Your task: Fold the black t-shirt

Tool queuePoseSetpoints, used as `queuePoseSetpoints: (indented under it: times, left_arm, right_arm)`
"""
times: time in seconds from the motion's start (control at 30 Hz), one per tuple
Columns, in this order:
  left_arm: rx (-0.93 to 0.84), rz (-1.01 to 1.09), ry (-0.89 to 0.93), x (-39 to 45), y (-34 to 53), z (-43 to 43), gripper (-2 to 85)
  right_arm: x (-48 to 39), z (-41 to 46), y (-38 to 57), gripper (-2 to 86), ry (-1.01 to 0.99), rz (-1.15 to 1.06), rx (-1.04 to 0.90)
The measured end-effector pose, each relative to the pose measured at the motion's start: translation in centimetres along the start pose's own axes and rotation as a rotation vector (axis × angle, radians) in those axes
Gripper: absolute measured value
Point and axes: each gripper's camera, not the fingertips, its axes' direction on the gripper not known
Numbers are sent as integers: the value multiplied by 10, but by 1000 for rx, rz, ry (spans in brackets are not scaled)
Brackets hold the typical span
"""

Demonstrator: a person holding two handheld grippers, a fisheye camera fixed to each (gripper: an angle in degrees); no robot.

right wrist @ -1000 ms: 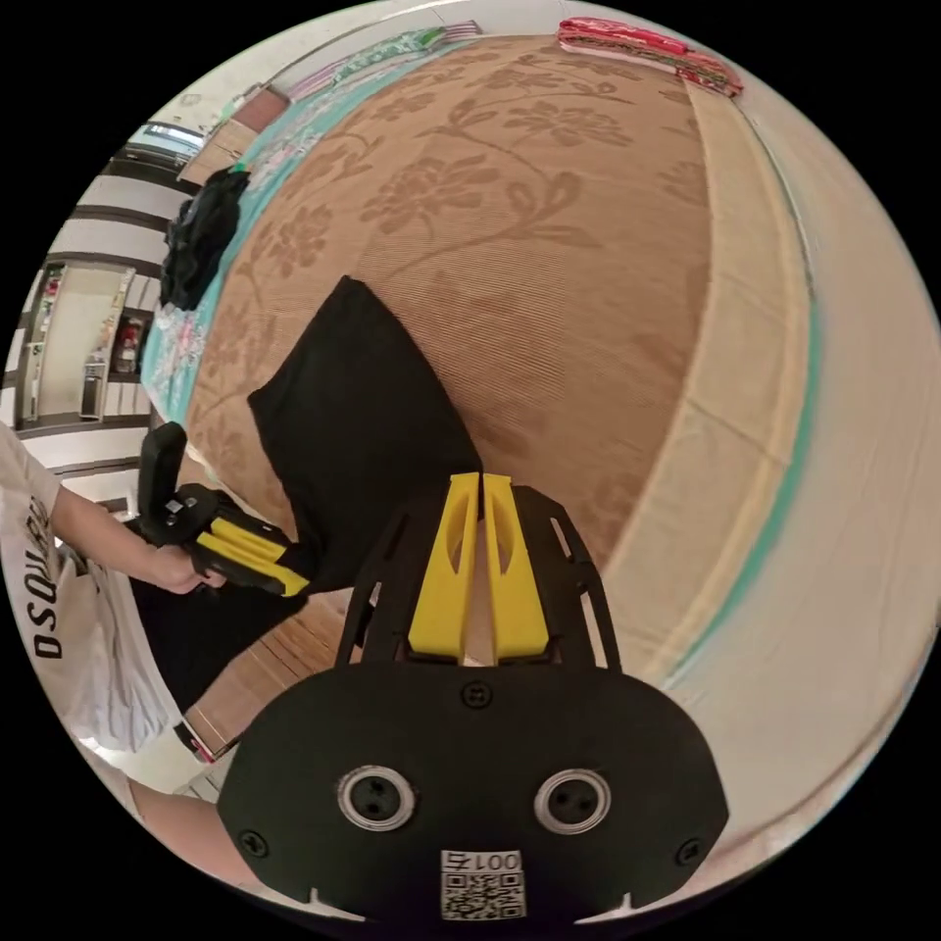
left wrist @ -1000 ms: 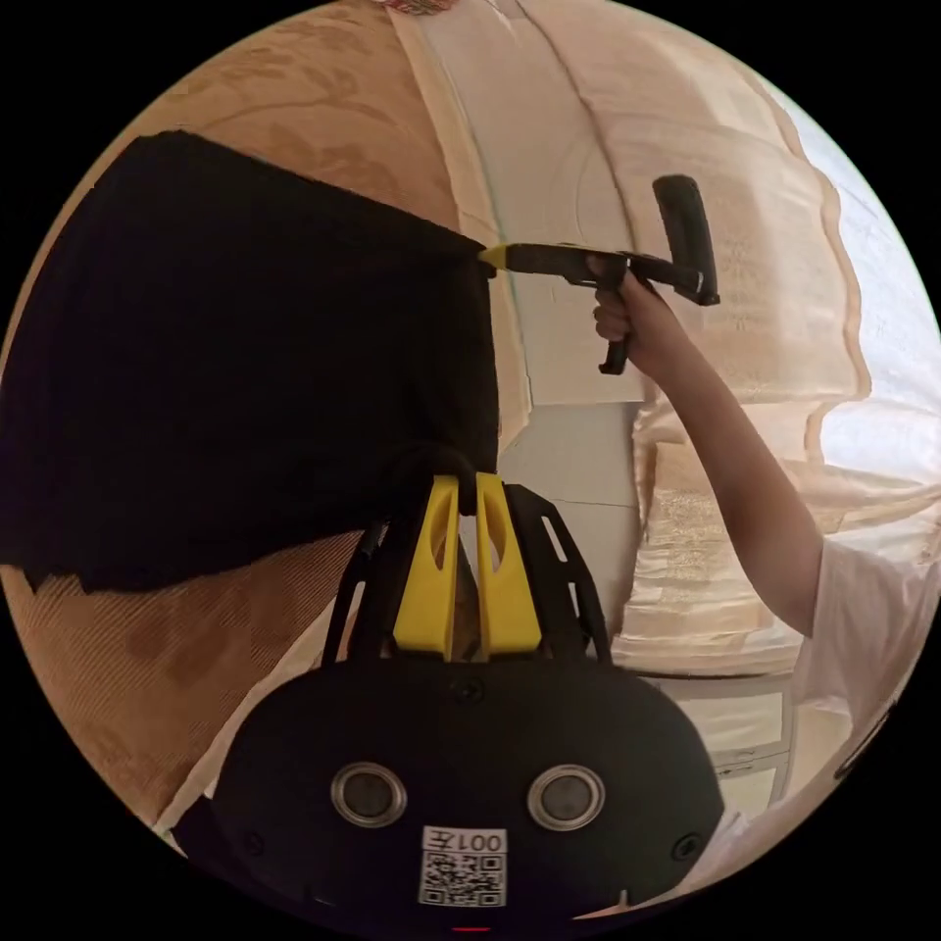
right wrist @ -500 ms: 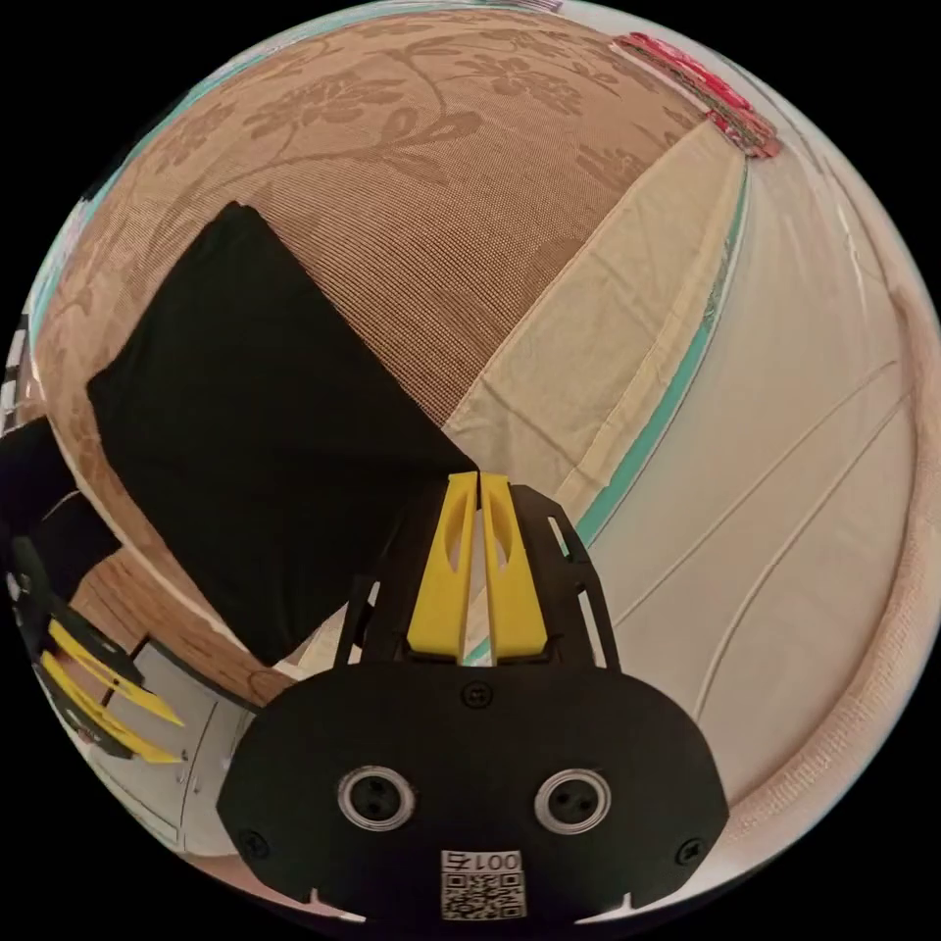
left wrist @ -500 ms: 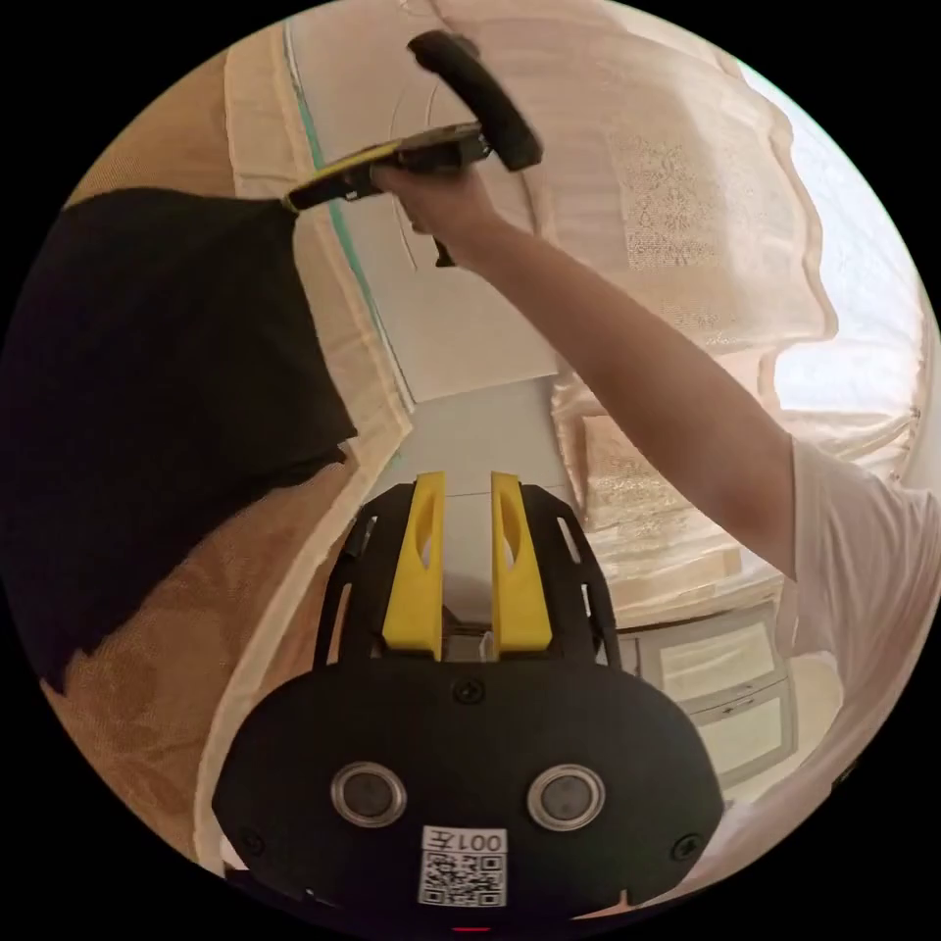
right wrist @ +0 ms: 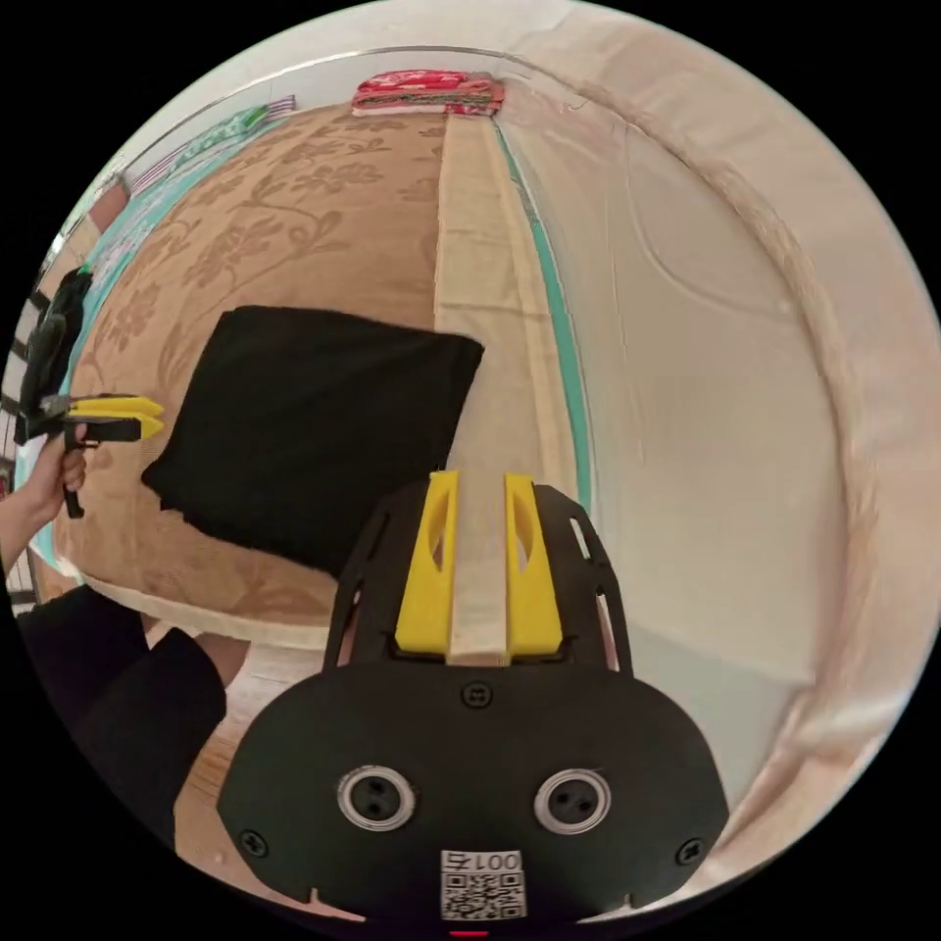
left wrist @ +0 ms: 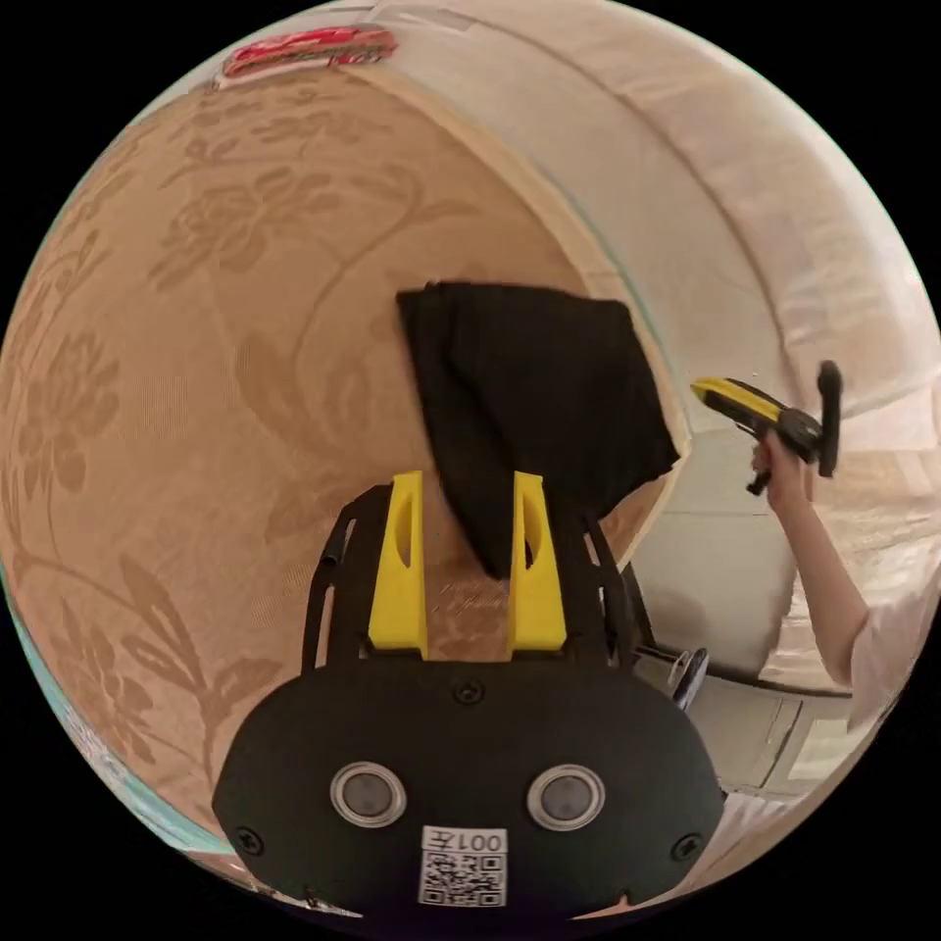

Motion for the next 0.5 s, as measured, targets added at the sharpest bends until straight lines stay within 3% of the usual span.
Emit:
queuePoseSetpoints:
  times: [0.1,0.33,0.4,0.43,0.5]
  left_arm:
    - [-30,-46,65,8,16,5,97]
    - [-28,-77,51,25,39,-11,98]
    - [-26,-75,37,25,46,-20,63]
    - [-46,-42,113,26,51,-23,12]
    - [-65,-69,215,25,61,-28,-4]
  right_arm:
    - [-10,22,34,74,-161,102,-29]
    - [-32,71,48,61,-238,251,-45]
    - [-40,78,51,39,-255,239,-31]
    - [-41,79,51,35,-258,236,-34]
    - [-47,85,50,27,-250,208,-42]
